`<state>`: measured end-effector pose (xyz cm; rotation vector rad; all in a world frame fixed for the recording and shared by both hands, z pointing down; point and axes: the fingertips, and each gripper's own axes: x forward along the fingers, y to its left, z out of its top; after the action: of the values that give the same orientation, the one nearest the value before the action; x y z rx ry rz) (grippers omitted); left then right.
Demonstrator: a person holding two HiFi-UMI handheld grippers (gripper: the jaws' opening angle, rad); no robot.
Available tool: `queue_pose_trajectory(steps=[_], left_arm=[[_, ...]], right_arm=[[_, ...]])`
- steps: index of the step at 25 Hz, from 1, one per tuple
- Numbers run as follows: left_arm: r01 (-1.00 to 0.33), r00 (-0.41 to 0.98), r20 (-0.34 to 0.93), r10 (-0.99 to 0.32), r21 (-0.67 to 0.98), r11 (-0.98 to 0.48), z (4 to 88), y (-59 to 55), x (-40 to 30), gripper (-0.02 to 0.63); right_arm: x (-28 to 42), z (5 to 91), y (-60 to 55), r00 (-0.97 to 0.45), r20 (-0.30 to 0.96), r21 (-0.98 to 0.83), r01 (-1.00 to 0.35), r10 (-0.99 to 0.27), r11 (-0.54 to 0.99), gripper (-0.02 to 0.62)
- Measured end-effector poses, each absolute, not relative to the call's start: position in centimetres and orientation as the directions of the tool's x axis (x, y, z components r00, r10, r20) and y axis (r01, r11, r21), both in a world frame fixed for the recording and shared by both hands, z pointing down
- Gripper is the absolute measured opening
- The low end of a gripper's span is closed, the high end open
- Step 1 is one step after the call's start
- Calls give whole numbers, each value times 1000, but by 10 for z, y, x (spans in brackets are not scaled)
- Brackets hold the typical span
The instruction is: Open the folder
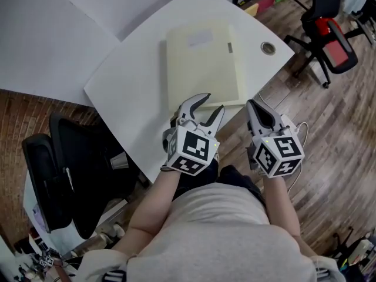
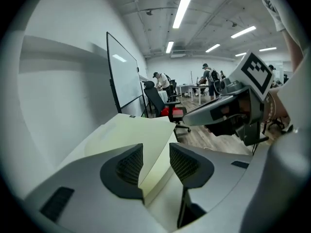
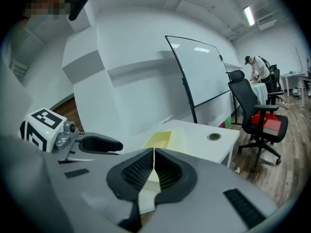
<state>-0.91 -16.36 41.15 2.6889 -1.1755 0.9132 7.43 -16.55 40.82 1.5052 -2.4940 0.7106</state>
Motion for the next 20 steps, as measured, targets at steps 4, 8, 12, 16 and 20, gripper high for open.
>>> queue_pose_trajectory(steps=[4, 8, 12, 16, 20], left_arm=[[-638, 484, 567, -666, -292, -712, 420, -167, -13, 169], [-576, 443, 584, -681, -397, -715, 427, -171, -15, 169], [-547, 427, 591, -685, -434, -716, 434, -174, -17, 169], [-525, 434, 593, -679, -445, -725, 437, -175, -15, 169], [-527, 465, 600, -651, -403, -748, 438, -174, -10, 147]], right_arm=[[72, 414, -166, -485, 360, -331, -865, -797, 377, 23], [70, 418, -168, -485, 365, -338, -865, -795, 372, 23], [67, 423, -170, -483, 374, -341, -866, -792, 367, 23], [61, 435, -172, -490, 398, -335, -864, -775, 375, 23], [49, 452, -172, -511, 434, -336, -856, -742, 393, 23]])
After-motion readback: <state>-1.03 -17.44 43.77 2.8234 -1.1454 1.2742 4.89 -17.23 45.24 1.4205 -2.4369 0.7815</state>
